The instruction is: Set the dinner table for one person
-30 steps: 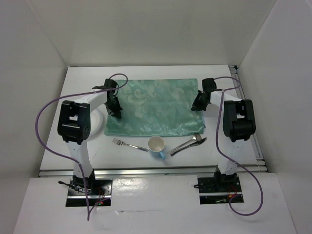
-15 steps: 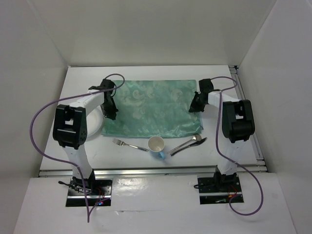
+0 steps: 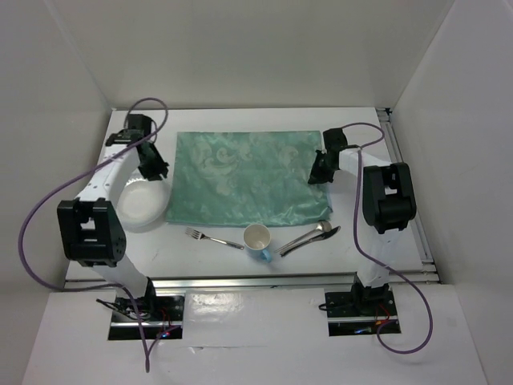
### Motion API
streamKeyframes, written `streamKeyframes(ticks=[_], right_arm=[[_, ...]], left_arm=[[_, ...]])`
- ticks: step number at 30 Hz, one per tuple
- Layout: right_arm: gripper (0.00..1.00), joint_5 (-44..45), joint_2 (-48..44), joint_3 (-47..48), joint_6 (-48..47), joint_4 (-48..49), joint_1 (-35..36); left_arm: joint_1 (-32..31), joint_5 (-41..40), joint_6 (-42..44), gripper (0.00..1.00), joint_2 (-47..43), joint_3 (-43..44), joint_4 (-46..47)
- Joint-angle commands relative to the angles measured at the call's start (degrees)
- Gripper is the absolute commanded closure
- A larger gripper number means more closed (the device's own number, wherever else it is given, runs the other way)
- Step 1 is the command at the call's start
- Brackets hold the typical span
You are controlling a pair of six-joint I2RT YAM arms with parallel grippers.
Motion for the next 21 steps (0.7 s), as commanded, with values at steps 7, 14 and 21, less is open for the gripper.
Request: streamKeyframes(ticks=[7, 14, 21], right_arm=[[0.99, -2.47, 2.05, 2.2, -3.61, -1.84, 1.94], [0.83, -0.54, -5.57, 4.14, -3.09, -1.85, 2.47], [0.31, -0.53, -11.99, 5.73, -3.09, -2.99, 2.47]], left_arm=[[15.27, 4.87, -2.77, 0.57, -10.37, -7.86, -0.56], [24.13, 6.63, -3.56, 0.31, -12.83, -12.59, -0.56], [30.91, 9.88, -5.14, 0.05, -16.79, -19.54, 0.23]])
